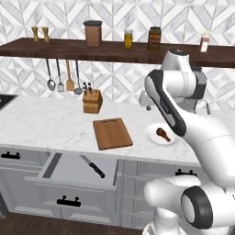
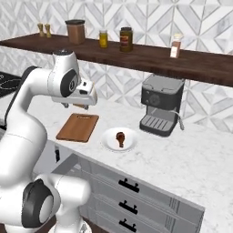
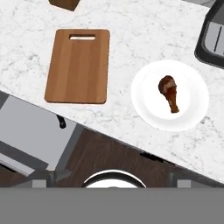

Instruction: Pick up the knife from the drawer and place it on the cutting board. Then place the meat from the plate to the cutting board.

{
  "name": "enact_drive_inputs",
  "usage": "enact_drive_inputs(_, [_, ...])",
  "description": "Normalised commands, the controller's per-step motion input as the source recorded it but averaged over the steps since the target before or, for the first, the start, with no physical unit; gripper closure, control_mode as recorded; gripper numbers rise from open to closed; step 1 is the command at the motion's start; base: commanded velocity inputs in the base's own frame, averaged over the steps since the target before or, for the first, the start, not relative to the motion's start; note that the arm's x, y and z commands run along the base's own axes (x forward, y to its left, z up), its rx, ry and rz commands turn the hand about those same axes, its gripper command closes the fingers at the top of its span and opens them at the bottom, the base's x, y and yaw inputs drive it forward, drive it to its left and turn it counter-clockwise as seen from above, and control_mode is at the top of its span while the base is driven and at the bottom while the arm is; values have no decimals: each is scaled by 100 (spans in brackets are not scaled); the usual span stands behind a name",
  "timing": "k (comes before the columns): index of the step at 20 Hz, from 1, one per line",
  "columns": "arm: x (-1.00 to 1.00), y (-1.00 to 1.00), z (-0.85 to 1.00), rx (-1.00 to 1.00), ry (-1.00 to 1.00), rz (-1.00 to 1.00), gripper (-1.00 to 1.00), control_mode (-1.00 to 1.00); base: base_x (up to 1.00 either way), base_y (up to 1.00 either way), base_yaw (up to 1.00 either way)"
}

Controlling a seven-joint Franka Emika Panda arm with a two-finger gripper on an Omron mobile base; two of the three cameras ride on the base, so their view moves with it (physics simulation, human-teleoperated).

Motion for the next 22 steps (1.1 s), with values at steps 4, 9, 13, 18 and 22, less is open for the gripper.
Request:
enact_drive_inputs(4, [0, 0, 0, 0, 0, 0, -100, 100, 34, 0, 17])
enact_drive_inputs(9, [0, 0, 0, 0, 0, 0, -100, 100, 27, 0, 23])
enact_drive_inputs(13, [0, 0, 0, 0, 0, 0, -100, 100, 15, 0, 26])
enact_drive_inputs(18, [0, 0, 0, 0, 0, 0, -100, 100, 17, -1, 27])
enact_drive_inputs(22, [0, 0, 0, 0, 0, 0, -100, 100, 37, -17, 21])
